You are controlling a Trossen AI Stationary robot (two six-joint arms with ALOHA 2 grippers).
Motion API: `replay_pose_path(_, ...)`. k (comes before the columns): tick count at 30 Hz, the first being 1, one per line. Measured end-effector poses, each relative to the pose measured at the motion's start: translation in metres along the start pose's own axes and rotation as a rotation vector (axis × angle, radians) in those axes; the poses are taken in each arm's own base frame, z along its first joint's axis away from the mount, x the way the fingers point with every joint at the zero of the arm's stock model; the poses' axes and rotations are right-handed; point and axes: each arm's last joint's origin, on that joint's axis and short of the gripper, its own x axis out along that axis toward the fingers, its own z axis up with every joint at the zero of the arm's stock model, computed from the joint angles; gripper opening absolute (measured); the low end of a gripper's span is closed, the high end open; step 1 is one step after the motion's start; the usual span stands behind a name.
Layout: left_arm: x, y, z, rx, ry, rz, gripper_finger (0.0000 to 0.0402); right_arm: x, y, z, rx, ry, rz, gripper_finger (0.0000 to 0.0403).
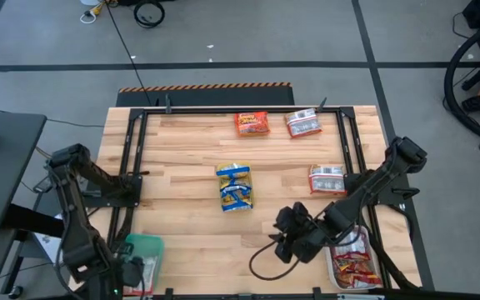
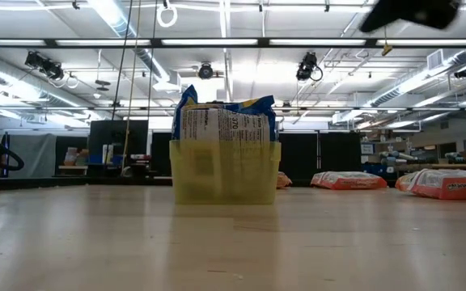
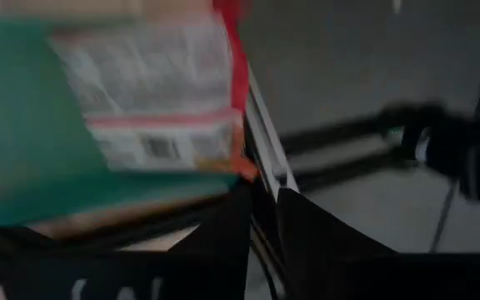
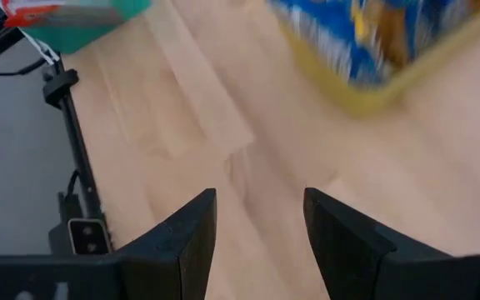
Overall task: Sort Maruchan noodles
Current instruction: Put the orange noodle pack into the green bin
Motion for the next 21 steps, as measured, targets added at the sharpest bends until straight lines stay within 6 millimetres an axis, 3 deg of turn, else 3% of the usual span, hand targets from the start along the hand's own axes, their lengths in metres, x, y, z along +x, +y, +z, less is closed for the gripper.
replay_pose_path(2,-0.011,0.000,0.004,-0.001,-0.107,0.020,0.0070,-0.005,0.002,0.014,-0.051,-0.010,-0.017,0.0187)
replay_pose_path(5,-0.009,-0.002,0.009,0.003,-0.226,0.048,0.0071,-0.011,0.001,0.029,-0.121,-0.010,-0.051,0.0187)
replay_pose_path(9,0.005,-0.006,0.011,-0.011,-0.217,0.053,0.0088,-0.012,-0.001,0.037,-0.174,-0.006,-0.074,0.0187)
replay_pose_path(17,0.042,-0.025,-0.004,-0.004,-0.124,0.068,0.0177,-0.010,-0.005,0.035,-0.277,0.015,-0.104,0.0187)
replay_pose_path(21,0.061,-0.028,-0.002,0.005,-0.115,0.108,0.0196,-0.010,-0.007,0.034,-0.291,0.022,-0.125,0.0187)
